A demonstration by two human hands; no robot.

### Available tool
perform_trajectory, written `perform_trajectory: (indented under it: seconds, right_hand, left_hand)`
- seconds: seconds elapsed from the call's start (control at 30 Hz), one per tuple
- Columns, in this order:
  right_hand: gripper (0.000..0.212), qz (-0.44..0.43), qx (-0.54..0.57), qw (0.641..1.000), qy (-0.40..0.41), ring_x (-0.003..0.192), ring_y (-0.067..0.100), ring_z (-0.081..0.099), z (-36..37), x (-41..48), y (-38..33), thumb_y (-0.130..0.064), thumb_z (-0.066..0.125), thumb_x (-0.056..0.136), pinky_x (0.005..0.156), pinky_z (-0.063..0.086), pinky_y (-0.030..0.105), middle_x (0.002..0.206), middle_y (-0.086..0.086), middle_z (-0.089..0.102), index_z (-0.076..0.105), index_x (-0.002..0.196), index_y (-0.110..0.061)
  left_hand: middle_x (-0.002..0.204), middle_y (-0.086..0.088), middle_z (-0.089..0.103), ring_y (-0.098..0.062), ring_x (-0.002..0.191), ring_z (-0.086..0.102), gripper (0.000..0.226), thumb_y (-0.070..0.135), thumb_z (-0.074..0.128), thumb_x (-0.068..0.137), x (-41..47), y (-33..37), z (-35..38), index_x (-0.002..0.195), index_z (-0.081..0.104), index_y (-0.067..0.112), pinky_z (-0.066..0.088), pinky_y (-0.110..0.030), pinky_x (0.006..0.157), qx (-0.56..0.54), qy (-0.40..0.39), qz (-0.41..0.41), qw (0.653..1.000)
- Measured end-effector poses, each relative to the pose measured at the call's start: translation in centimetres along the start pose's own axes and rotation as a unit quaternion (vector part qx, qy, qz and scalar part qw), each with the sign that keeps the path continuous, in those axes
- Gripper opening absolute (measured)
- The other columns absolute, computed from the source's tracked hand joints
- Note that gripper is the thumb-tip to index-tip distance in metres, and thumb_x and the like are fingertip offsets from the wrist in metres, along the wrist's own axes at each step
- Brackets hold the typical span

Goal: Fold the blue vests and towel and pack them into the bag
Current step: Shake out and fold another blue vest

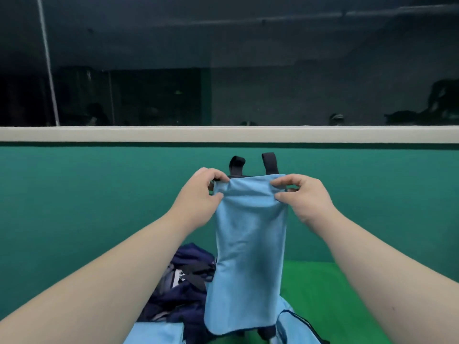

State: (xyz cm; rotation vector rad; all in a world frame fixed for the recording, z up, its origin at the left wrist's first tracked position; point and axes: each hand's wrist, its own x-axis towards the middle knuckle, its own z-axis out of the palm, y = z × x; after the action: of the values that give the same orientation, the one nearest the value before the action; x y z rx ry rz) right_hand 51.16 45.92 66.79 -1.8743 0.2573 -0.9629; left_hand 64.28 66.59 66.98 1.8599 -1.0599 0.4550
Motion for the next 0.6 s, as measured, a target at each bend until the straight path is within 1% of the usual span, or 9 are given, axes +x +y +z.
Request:
perform_trajectory:
  seconds: [0.1,0.2,0.27,0.3,0.37,0.43,0.5,0.6]
  right_hand:
    - [0.027,-0.019,0.019,1.000,0.003,0.067,0.002,0.053,-0.6,-1.7,-0.7,0.002,0.077,0.078,0.067,0.047,0.013,0.085,-0.017,0.074,0.078,0.082,-0.024]
    - [0.029,0.004,0.016,1.000,-0.015,0.075,0.007,0.055,-1.2,-6.2,0.8,0.003,0.078,0.077,0.075,0.049,0.020,0.091,-0.010,0.076,0.079,0.083,-0.026]
    - [0.029,0.034,0.010,0.999,-0.036,0.075,0.006,0.057,-1.4,-10.3,2.9,0.003,0.077,0.078,0.074,0.048,0.018,0.089,-0.010,0.076,0.080,0.082,-0.026]
    - [0.030,0.051,0.009,0.997,-0.051,0.074,0.005,0.058,-1.4,-12.5,4.0,0.004,0.076,0.078,0.072,0.047,0.016,0.087,-0.010,0.076,0.080,0.081,-0.026]
    - [0.031,0.100,0.010,0.992,-0.079,0.074,0.005,0.062,-1.3,-17.3,6.7,0.006,0.075,0.079,0.072,0.049,0.014,0.083,-0.007,0.076,0.080,0.079,-0.024]
    - [0.031,0.150,-0.010,0.984,-0.097,0.074,0.010,0.062,-1.0,-22.0,9.8,0.005,0.074,0.079,0.072,0.048,0.019,0.082,-0.003,0.076,0.080,0.077,-0.025]
    - [0.030,0.196,-0.035,0.973,-0.118,0.069,0.015,0.057,-0.6,-26.7,12.7,0.002,0.074,0.080,0.064,0.043,0.026,0.079,-0.005,0.075,0.080,0.077,-0.027]
    - [0.030,0.244,-0.052,0.958,-0.140,0.065,0.018,0.052,-0.3,-33.0,15.6,-0.003,0.075,0.081,0.058,0.038,0.028,0.082,-0.002,0.074,0.080,0.078,-0.032]
  left_hand:
    - [0.105,0.025,0.052,0.013,0.091,0.050,0.045,0.004,0.064,0.088,-1.0,0.9,-1.0,0.090,0.055,0.048,0.038,-0.007,0.073,0.007,0.004,0.031,0.999]
    - [0.102,0.027,0.050,0.010,0.095,0.050,0.046,-0.001,0.063,0.087,-5.2,1.0,-0.8,0.094,0.056,0.044,0.039,-0.007,0.079,0.015,-0.024,0.055,0.998]
    - [0.103,0.028,0.048,0.006,0.098,0.051,0.046,-0.001,0.062,0.087,-9.4,0.2,0.2,0.098,0.056,0.043,0.040,-0.009,0.082,0.033,-0.060,0.052,0.996]
    - [0.103,0.028,0.048,0.003,0.096,0.052,0.046,-0.001,0.062,0.086,-11.9,-0.3,0.8,0.098,0.056,0.043,0.040,-0.011,0.082,0.038,-0.077,0.045,0.995]
    - [0.101,0.026,0.048,0.002,0.092,0.051,0.047,0.000,0.063,0.085,-17.3,-1.3,2.4,0.099,0.054,0.044,0.039,-0.011,0.081,0.042,-0.113,0.022,0.992]
    - [0.101,0.024,0.048,0.005,0.094,0.050,0.050,0.000,0.064,0.084,-23.0,-2.3,4.1,0.098,0.052,0.046,0.038,-0.012,0.082,0.036,-0.152,-0.007,0.988]
    - [0.100,0.024,0.048,0.008,0.094,0.050,0.050,0.000,0.064,0.085,-28.5,-3.1,5.4,0.095,0.051,0.047,0.039,-0.012,0.082,0.015,-0.182,-0.058,0.981]
    - [0.105,0.026,0.049,0.007,0.095,0.051,0.044,0.001,0.062,0.087,-35.6,-3.5,6.7,0.095,0.056,0.043,0.044,-0.013,0.078,-0.013,-0.215,-0.153,0.965]
